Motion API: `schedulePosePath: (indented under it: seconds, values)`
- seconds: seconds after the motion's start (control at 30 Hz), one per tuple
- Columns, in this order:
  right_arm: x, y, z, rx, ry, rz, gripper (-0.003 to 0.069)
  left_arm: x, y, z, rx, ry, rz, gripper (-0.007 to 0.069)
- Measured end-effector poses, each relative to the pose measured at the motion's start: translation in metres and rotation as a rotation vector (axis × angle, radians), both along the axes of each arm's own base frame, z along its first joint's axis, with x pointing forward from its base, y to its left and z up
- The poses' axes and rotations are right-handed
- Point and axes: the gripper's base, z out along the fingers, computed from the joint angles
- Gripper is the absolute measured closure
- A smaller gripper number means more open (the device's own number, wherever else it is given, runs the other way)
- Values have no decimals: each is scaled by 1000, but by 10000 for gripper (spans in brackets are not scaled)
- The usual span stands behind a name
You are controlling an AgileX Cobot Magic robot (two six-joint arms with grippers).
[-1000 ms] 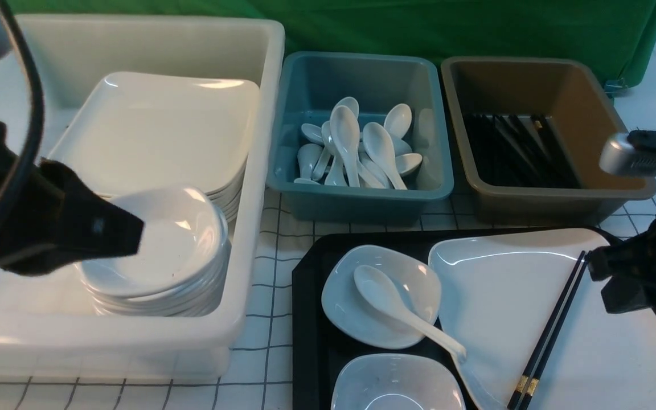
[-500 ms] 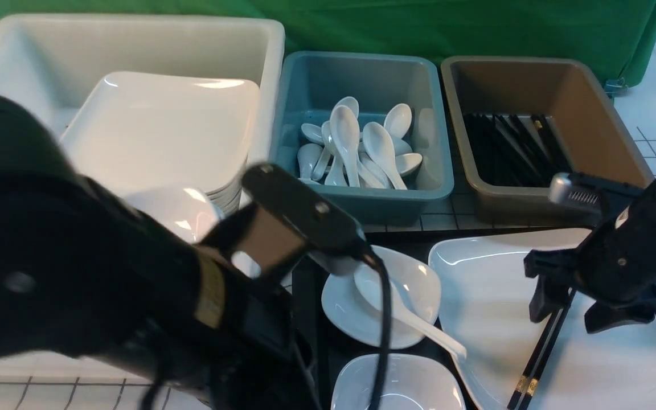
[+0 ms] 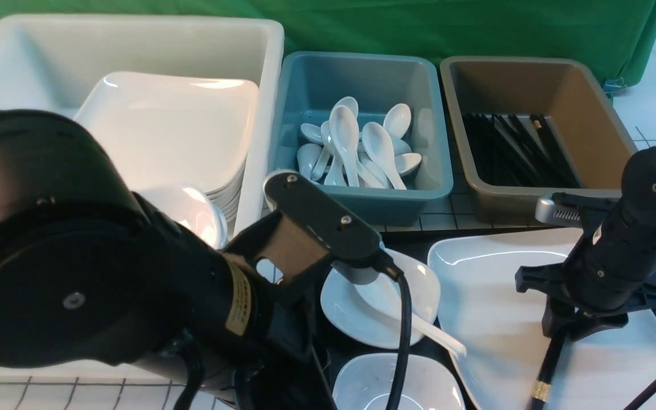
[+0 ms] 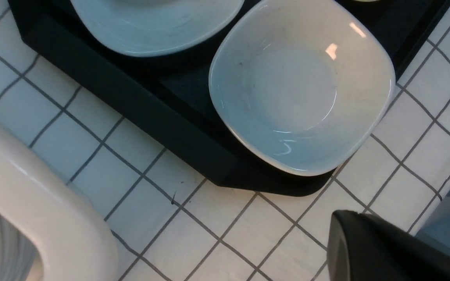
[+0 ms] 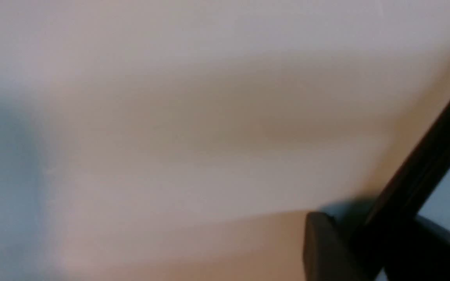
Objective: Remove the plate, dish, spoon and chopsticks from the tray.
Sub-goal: Use the right arm to grab a pair of chopsticks from the plate, then use the right arm to put the chopsticks into the small storage box on the right
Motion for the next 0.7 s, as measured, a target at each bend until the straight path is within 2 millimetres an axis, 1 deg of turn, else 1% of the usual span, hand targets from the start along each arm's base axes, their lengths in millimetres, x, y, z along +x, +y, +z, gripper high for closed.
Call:
schedulePosePath:
  seconds: [0.07, 0.23, 0.37, 0.5, 0.53, 0.57, 0.6, 0.7]
  values:
    - [0, 2, 1, 16, 1, -1, 550, 0, 0, 0, -4, -3, 0, 628]
    - [-4, 2, 7, 16, 6, 23, 543, 2, -2, 2, -26, -25, -1, 628]
    - [-14, 0, 19, 7, 33, 55, 543, 4, -5, 3, -59, -52, -1, 628]
    - [-26, -3, 49, 17, -14, 81, 543, 8, -10, 8, -127, -103, -2, 628]
    - [-28, -4, 53, 18, -21, 83, 543, 9, -11, 9, -139, -111, -2, 628]
    - [-35, -5, 70, 27, -62, 89, 543, 12, -15, 13, -203, -157, -2, 628]
    - [-38, -6, 76, 29, -74, 96, 543, 14, -18, 15, -233, -179, -2, 628]
    - [-54, -9, 104, 47, -150, 110, 543, 22, -29, 21, -350, -265, -3, 628]
